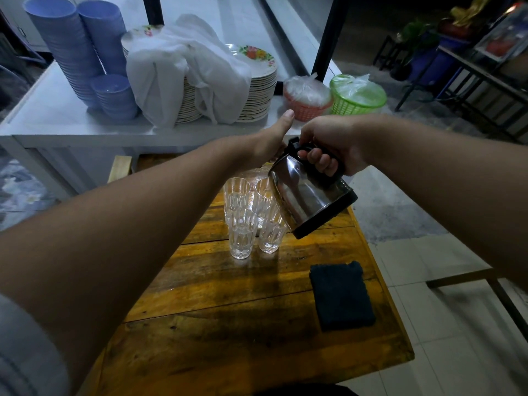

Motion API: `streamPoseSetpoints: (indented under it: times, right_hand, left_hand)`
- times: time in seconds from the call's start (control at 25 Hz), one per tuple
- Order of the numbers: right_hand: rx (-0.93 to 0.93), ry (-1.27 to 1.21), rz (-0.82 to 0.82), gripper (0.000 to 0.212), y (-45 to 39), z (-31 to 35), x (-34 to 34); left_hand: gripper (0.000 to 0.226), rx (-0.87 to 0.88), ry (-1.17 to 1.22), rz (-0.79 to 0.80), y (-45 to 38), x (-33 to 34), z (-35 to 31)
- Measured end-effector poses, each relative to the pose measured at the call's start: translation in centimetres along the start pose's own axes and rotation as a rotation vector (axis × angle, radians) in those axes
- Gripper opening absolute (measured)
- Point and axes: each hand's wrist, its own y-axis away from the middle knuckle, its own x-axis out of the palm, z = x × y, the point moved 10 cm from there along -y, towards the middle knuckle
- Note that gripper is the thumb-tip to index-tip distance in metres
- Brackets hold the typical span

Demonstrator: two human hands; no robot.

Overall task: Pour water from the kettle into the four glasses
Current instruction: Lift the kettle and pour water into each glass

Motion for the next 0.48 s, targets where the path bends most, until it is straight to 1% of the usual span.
streamPoseSetpoints:
  times: [0.16,0.28,0.48]
  right_hand:
    - [-0.017,0.014,-0.014,0.038,0.2,-0.3,-0.1]
    - [-0.048,0.016,-0.021,0.036,0.1,-0.8,-0.3]
    - [-0.076,0.028,-0.026,0.033,0.1,-1.6,-0.7]
  left_hand:
    - [0.097,0.013,-0.009,0.017,0.2,0.3,-0.3]
    - [0.103,0.004,-0.016,0.040,0.4,0.8,-0.2]
    - [0.092,0.005,-0.013,0.058,0.9,1.8,-1.1]
